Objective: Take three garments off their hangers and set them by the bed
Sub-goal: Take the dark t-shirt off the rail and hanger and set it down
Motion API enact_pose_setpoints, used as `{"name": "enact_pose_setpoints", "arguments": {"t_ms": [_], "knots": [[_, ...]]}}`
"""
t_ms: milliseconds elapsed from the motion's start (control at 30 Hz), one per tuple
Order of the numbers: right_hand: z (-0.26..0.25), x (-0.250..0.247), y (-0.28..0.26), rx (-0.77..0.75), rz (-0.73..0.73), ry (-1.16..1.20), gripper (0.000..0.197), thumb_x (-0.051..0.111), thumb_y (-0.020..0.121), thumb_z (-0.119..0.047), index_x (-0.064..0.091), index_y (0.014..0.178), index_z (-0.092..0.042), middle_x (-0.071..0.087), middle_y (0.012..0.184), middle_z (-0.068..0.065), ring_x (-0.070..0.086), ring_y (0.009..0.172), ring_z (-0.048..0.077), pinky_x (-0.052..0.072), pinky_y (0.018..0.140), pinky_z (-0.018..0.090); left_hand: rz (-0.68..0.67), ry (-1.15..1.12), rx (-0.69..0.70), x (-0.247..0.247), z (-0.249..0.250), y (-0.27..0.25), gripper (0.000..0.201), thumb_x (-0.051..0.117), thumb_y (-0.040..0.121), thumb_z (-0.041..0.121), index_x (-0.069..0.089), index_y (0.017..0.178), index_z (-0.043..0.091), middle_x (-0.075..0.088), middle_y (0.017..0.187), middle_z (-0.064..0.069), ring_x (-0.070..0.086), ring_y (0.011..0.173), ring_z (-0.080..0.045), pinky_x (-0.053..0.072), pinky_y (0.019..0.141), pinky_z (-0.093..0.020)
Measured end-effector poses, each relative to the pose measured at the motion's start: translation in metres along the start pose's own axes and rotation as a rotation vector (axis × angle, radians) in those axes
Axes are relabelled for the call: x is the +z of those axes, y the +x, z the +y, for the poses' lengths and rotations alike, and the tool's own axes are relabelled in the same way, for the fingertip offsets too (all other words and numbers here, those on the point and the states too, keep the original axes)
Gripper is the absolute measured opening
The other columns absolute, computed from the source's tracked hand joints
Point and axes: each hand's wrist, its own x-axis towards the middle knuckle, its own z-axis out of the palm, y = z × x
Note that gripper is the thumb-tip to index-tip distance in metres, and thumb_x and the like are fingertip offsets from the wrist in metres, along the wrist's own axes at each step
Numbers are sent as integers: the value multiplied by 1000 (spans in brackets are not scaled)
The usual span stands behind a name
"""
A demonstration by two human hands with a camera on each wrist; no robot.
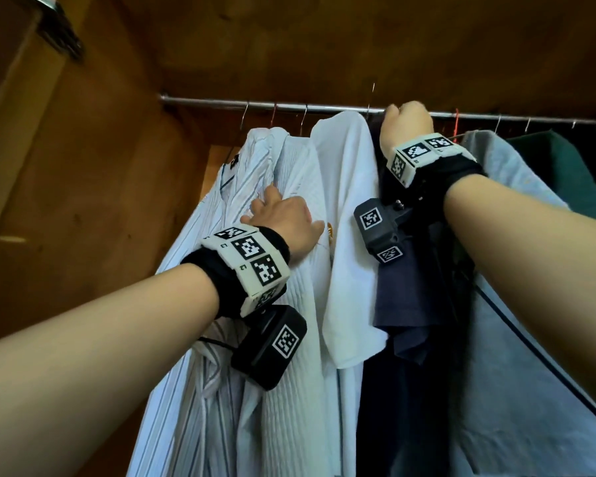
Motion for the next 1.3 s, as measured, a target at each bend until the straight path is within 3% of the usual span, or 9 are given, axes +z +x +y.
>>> {"name": "enact_pose_setpoints", "arguments": {"t_ms": [133, 233, 333, 400, 633, 867, 1033, 1100, 1300], "knots": [[9, -7, -10, -81, 27, 4, 39, 30, 100, -26, 60, 99, -3, 66, 105, 11, 58, 111, 29, 37, 75, 31, 12, -108, -10, -1, 3, -26, 61, 25, 88, 68, 57, 106, 20, 25, 149, -12, 28, 137, -36, 25, 109, -52], [25, -18, -30, -112, 25, -17, 40, 30, 100, -26, 56, 77, -5, 62, 91, 15, 58, 101, 31, 36, 74, 33, -52, -15, 25, 6, 1, -46, 73, 48, 74, 75, 45, 127, 25, 25, 146, -9, 30, 134, -36, 31, 109, -52], [46, -29, -60, -85, -14, -12, 47, 32, 100, -25, 31, 54, -15, 38, 60, 1, 44, 66, 24, 24, 65, 25, -122, 61, 14, 20, -2, -70, 73, 66, 73, 52, 35, 131, 22, 20, 144, -11, 28, 133, -39, 34, 106, -52], [57, -41, -88, -58, -64, -6, 49, 32, 100, -23, 25, 53, -14, 30, 56, 2, 32, 53, 19, 19, 60, 24, -162, 45, -23, 26, -2, -93, 71, 66, 76, 39, 31, 134, 20, 17, 146, -13, 26, 135, -41, 35, 107, -51], [79, -86, -197, 12, -225, -45, 51, 37, 99, -20, 20, 52, -12, 23, 54, 7, 29, 70, 24, 13, 58, 28, -154, -163, -36, 32, -12, -186, 86, 64, 78, 27, 12, 146, 33, 17, 148, -11, 32, 134, -37, 37, 107, -50], [99, -153, -309, 122, -325, -3, 49, 44, 96, -20, 27, 52, -12, 23, 52, 7, 20, 53, 16, 16, 56, 28, -315, -241, -132, 28, -21, -295, 74, 58, 85, 22, 18, 147, 25, 20, 147, -11, 30, 134, -35, 34, 108, -42], [110, -196, -367, 156, -374, 65, 44, 47, 95, -17, 44, 62, 12, 33, 60, 15, 32, 60, 19, 26, 59, 31, -449, -245, -206, 23, -25, -363, 64, 57, 88, 25, 25, 144, 21, 22, 147, -11, 30, 135, -34, 35, 109, -41], [110, -210, -382, 167, -407, 119, 40, 48, 95, -18, 42, 61, 3, 28, 56, 10, 29, 51, 6, 25, 54, 29, -483, -248, -235, 17, -26, -383, 66, 57, 88, 25, 24, 145, 21, 21, 147, -12, 31, 136, -34, 35, 109, -40], [107, -248, -399, 247, -479, 250, 43, 49, 95, -19, 40, 53, -18, 40, 41, -11, 32, 46, -1, 27, 51, 16, -462, -178, -336, -8, -26, -406, 67, 52, 92, 30, 20, 148, 12, 23, 149, -16, 28, 137, -36, 31, 111, -41]]}}
